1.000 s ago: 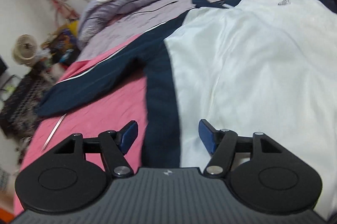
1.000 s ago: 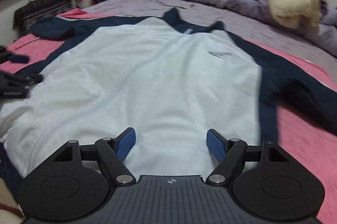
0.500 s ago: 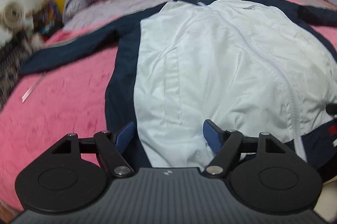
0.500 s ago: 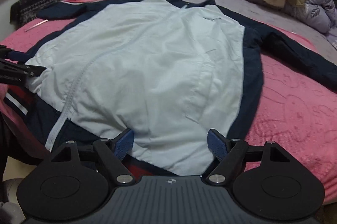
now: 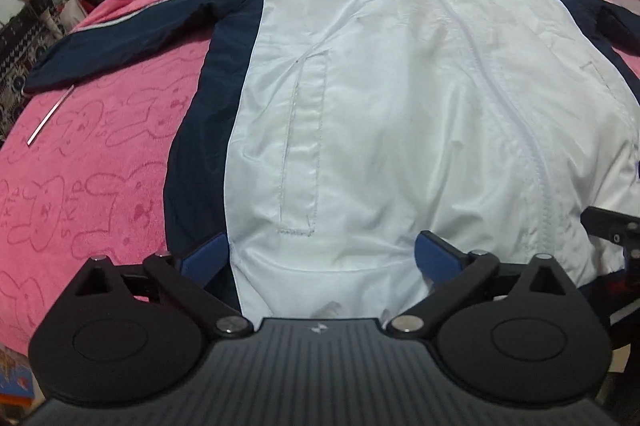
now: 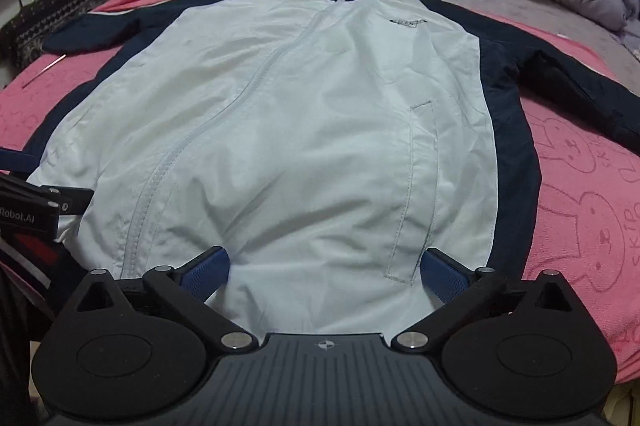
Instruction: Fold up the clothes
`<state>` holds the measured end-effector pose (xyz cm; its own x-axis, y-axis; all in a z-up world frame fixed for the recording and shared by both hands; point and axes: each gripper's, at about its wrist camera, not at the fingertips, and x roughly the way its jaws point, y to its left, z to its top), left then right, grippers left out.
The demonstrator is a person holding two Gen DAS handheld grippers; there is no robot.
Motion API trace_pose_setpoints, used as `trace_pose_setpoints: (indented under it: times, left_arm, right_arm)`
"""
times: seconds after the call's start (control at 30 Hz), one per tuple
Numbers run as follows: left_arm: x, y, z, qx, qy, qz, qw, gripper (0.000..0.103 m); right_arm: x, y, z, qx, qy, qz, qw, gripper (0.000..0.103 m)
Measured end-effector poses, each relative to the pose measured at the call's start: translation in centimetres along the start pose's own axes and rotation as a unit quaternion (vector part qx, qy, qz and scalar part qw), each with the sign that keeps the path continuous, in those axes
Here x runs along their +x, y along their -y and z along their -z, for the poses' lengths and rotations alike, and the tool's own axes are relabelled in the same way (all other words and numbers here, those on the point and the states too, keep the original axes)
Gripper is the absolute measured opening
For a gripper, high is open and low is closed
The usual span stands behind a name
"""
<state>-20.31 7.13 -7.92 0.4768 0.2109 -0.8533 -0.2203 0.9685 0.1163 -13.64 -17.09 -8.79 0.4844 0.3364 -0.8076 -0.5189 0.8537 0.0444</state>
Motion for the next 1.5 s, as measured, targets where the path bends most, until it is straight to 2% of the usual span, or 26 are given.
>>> trace_pose_setpoints:
  times: [0.17, 0.27, 0.37, 0.43, 0.6, 0.73, 0.9, 1.5]
  left_arm:
    - [0.0, -0.1, 0.2, -0.001, 0.005, 0.006, 1.0000, 0.103]
    - [-0.5, -0.7, 0.3, -0.003, -0.001, 0.013, 0.9999, 0.103]
    - [-2.0, -1.0, 0.3, -0.008, -0.020, 0.016, 0.9996, 0.101]
    - [-3.5, -0.3, -0.2, 0.007, -0.020, 0.017, 0.9996, 0.101]
    - [-6.4, 1.7, -1.1, 0.039, 0.005, 0.031, 0.9987, 0.101]
    - [-6.9, 1.8, -0.7, 0.034, -0.001, 0.041, 0.9986, 0.101]
    - [-6.7, 1.8, -0.3, 0.030, -0.007, 0.050, 0.9983, 0.101]
    - [-6.3, 2.2, 0.1, 0.030, -0.018, 0.052, 0.9980, 0.101]
  right_arm:
    - [-0.2, 0.1, 0.3, -0.017, -0.001, -0.012, 1.000, 0.103]
    - [-0.8, 0.3, 0.6, -0.037, -0.020, -0.015, 0.999, 0.103]
    - [-2.0, 0.2, 1.9, -0.059, -0.052, 0.010, 0.997, 0.103]
    - [-3.5, -0.1, 2.4, -0.059, -0.058, 0.011, 0.997, 0.103]
    - [-7.0, -1.6, 1.1, -0.067, -0.024, 0.020, 0.997, 0.103]
    - [-8.1, -1.8, 0.4, -0.069, -0.010, 0.029, 0.997, 0.103]
    - [-7.7, -1.5, 0.7, -0.048, -0.017, 0.023, 0.998, 0.103]
    - [-7.6, -1.8, 1.0, -0.046, -0.023, 0.015, 0.999, 0.103]
